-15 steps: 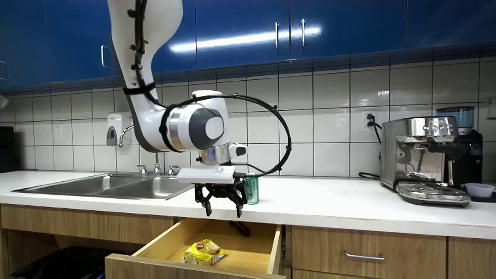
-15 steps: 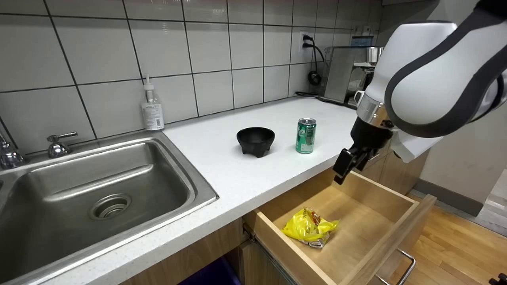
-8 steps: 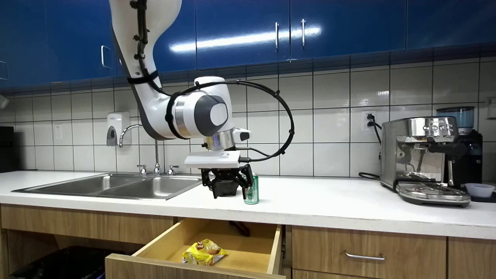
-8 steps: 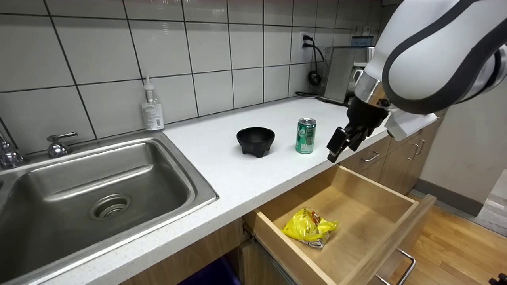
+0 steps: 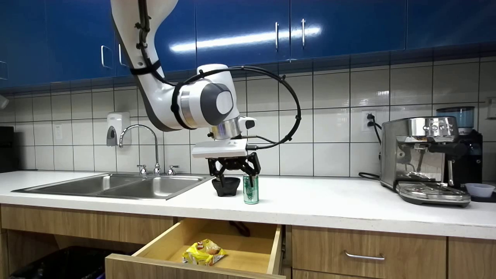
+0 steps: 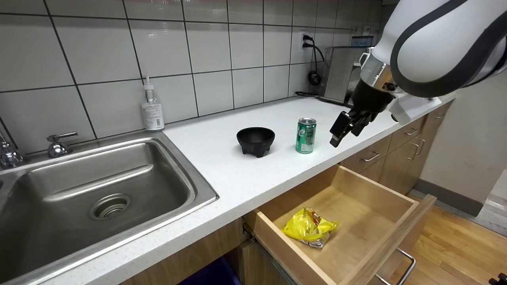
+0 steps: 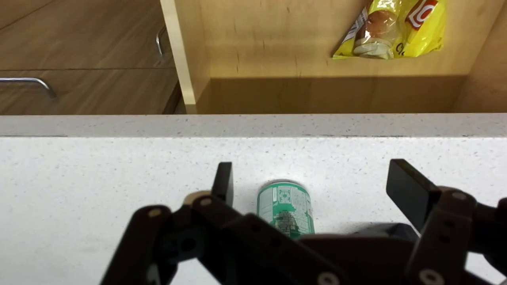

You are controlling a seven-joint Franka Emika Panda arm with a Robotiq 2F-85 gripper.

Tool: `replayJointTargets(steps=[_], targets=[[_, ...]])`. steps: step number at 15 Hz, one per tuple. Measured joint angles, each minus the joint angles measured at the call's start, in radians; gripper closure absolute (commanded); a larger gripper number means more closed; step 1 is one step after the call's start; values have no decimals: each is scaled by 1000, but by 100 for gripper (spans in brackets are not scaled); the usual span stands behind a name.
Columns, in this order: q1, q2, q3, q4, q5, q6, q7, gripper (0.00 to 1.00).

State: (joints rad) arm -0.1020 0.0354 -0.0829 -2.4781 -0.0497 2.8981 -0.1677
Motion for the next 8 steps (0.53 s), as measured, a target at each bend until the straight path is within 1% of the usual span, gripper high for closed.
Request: replayJointTargets(steps=[8], targets=[[1, 9, -1, 2, 0, 2, 0, 0]])
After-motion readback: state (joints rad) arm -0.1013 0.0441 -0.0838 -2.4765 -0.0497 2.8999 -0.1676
